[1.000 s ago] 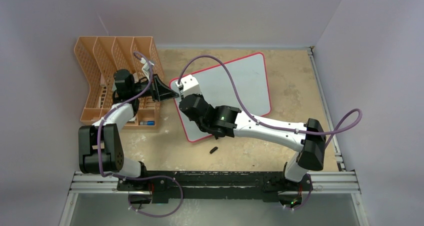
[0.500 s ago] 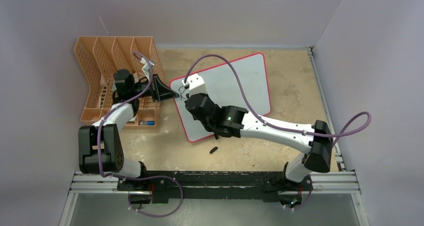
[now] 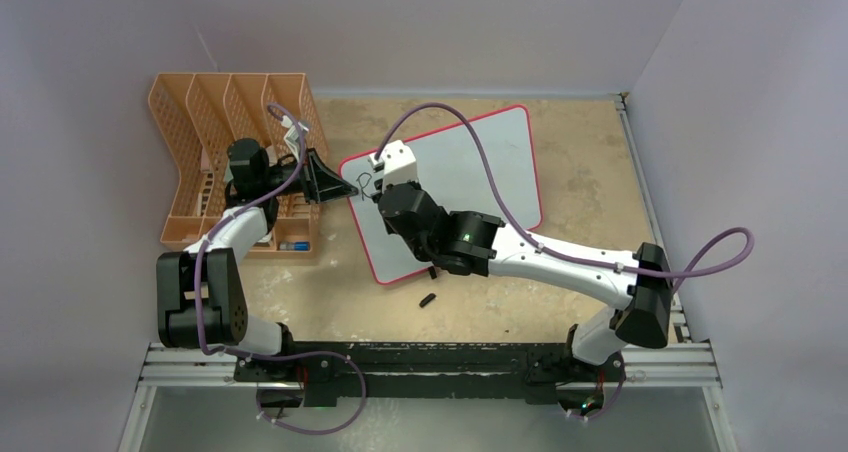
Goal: Write a sentence on the whiteboard
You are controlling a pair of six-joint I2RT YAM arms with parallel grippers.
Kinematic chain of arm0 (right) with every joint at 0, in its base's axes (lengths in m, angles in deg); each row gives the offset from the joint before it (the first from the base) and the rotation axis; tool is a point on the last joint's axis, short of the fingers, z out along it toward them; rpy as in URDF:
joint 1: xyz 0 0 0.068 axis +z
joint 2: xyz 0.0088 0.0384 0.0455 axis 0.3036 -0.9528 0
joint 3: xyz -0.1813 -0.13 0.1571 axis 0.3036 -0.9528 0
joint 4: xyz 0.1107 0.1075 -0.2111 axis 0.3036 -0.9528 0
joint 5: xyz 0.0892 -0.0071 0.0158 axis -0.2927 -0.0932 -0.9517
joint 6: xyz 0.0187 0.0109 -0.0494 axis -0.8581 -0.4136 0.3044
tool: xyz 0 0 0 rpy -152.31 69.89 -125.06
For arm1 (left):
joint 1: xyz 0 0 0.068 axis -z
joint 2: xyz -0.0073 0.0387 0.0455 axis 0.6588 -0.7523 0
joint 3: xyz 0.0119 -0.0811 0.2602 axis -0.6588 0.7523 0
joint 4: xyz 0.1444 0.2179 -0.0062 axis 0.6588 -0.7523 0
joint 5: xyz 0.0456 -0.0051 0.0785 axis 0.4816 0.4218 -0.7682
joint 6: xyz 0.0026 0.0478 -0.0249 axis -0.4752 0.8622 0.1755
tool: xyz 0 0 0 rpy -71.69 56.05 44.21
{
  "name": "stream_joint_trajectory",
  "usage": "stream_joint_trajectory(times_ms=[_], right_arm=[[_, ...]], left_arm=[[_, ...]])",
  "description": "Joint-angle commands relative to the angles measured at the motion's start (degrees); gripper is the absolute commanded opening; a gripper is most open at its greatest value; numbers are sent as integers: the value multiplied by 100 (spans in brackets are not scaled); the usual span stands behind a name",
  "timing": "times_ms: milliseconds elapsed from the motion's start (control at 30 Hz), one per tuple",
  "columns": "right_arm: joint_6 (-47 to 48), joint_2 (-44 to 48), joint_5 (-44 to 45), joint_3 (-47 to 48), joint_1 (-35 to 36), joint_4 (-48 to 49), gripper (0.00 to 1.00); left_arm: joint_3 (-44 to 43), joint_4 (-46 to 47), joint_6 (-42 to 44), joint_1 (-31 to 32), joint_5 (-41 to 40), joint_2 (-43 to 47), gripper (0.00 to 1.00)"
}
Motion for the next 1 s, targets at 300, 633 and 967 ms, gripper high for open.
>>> stream_joint_trajectory(times_ms=[300,633,967], right_arm=[[121,-148,264,149,-88,375,0],[146,-263,189,171,-136,425,0],[151,-358,185,216,-171,428,0]], left_arm=[[-91,-96,214,125,66,87,0],[-96,-93,214,132,88,88,0],[-87,-98,222,141,92,109,0]])
